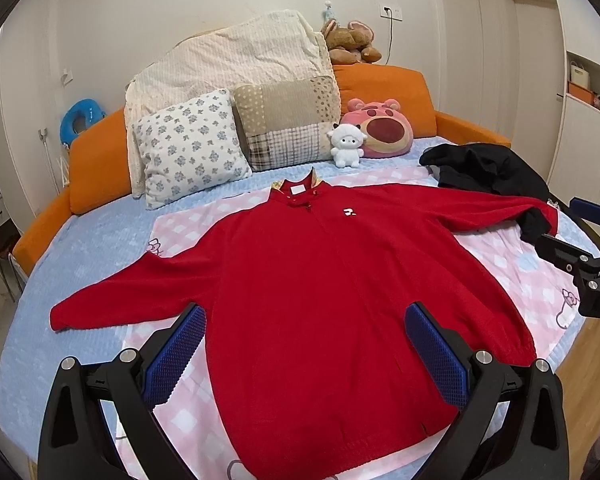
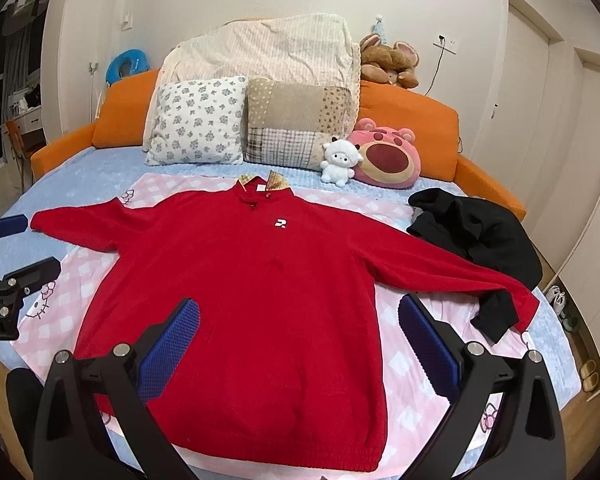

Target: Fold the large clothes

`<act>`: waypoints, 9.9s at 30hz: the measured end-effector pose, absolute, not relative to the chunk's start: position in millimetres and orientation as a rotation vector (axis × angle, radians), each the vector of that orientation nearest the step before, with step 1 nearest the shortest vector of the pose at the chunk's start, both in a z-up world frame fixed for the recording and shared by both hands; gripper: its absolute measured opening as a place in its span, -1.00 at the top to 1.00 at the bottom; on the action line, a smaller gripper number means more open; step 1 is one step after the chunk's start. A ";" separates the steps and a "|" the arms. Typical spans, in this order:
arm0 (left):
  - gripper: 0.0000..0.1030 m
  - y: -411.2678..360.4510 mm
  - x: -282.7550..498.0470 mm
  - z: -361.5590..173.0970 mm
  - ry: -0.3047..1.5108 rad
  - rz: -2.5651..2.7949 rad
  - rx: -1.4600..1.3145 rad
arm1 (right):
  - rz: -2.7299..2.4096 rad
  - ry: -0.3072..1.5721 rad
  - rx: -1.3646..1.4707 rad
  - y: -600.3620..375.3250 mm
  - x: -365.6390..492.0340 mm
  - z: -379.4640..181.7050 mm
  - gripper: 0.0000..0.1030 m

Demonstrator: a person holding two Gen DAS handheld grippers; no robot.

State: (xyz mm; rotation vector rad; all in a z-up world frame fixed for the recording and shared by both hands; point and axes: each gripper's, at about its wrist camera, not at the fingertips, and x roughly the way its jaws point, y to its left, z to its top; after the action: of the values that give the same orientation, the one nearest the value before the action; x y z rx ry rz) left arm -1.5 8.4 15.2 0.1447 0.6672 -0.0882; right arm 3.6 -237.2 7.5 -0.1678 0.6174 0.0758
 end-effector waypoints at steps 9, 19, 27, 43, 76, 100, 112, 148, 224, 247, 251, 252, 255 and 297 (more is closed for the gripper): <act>-0.96 -0.3 -4.5 12.2 0.649 -0.110 0.084 | 0.071 0.583 -0.138 -239.5 -1.8 10.1 -0.91; -0.96 9.0 -8.0 6.3 0.640 -0.098 0.092 | 0.070 0.587 -0.136 -240.1 -2.1 7.5 -0.91; -0.96 14.0 -10.2 4.8 0.637 -0.104 0.083 | 0.069 0.580 -0.145 -237.5 -3.8 9.3 -0.91; -0.96 15.4 -12.2 1.9 0.640 -0.102 0.084 | 0.067 0.582 -0.151 -238.3 -5.0 10.4 -0.91; -0.96 20.2 3.5 -10.4 0.691 -0.116 0.104 | 0.052 0.619 -0.156 -251.7 6.9 4.6 -0.91; -0.96 -138.3 135.1 -26.8 0.650 -0.370 0.239 | -0.108 0.629 0.053 -470.2 68.1 -19.5 -0.91; -0.96 -254.1 273.9 -87.0 0.670 -0.553 0.230 | -0.250 0.670 0.132 -665.2 102.6 -66.8 -0.91; -0.93 -243.1 487.4 -175.4 1.103 -0.508 -0.149 | -0.006 0.605 0.168 -689.8 220.6 51.2 0.96; 0.83 -167.2 536.2 -250.1 1.136 -0.595 -0.627 | 0.929 0.981 -0.427 -313.3 1.6 -139.7 0.95; -0.63 -129.7 331.3 -174.2 1.151 -0.833 -0.441 | 0.479 0.887 0.176 -454.5 175.6 -117.5 -0.55; -0.62 -130.1 261.3 -195.7 1.234 -0.959 -0.573 | 0.392 0.993 0.312 -481.1 245.8 -163.9 -0.30; -0.62 -129.9 246.6 -195.6 1.230 -0.981 -0.591 | 0.401 1.019 0.357 -483.8 258.2 -176.3 -0.24; -0.64 -133.6 208.5 -190.3 1.212 -1.050 -0.609 | 0.412 1.033 0.434 -486.1 268.4 -189.5 -0.17; -0.51 -182.1 112.1 -203.8 1.330 -0.991 -0.669 | 0.473 0.949 0.033 -378.5 37.1 -152.9 -0.26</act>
State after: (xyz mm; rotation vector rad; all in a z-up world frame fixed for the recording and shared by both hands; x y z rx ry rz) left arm 112.1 -182.1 -203.8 -0.6687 1.3297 -0.9906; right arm 37.1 -378.5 -152.9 0.0326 0.9490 0.4729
